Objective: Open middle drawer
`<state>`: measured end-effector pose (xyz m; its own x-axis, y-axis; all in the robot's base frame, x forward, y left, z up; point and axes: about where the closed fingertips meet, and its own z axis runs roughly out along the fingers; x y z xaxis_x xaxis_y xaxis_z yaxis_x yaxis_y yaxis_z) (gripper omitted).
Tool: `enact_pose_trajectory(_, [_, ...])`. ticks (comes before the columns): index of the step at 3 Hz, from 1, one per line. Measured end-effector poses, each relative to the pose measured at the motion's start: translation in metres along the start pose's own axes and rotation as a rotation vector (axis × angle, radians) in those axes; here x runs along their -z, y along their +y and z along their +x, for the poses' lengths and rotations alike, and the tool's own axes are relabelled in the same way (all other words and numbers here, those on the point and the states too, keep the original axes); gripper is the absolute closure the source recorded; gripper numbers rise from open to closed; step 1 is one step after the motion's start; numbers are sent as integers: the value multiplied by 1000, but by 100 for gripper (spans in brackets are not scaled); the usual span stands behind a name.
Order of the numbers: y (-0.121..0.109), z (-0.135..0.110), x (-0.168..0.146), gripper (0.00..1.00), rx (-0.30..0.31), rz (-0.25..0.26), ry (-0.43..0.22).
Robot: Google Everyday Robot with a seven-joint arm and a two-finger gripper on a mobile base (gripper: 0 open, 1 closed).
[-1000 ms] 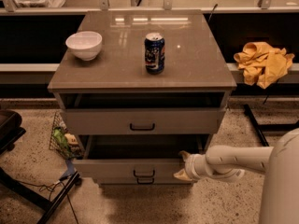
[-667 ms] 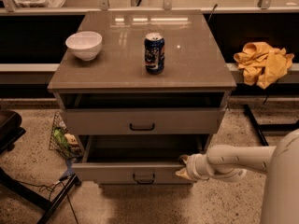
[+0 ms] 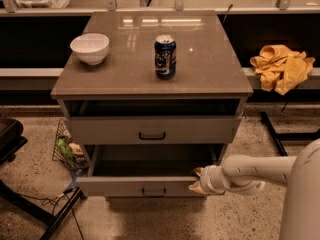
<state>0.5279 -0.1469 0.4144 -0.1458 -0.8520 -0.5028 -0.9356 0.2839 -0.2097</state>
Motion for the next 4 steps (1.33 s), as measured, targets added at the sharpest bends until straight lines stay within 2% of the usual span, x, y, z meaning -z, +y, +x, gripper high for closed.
enact_pose_trajectory(1, [2,1,1,100,-2,-2,3])
enact_pose_trajectory(2, [14,5,9,100,-15,-13,18])
enact_pose_trajectory(4, [16,4,7,53,-13,-17,17])
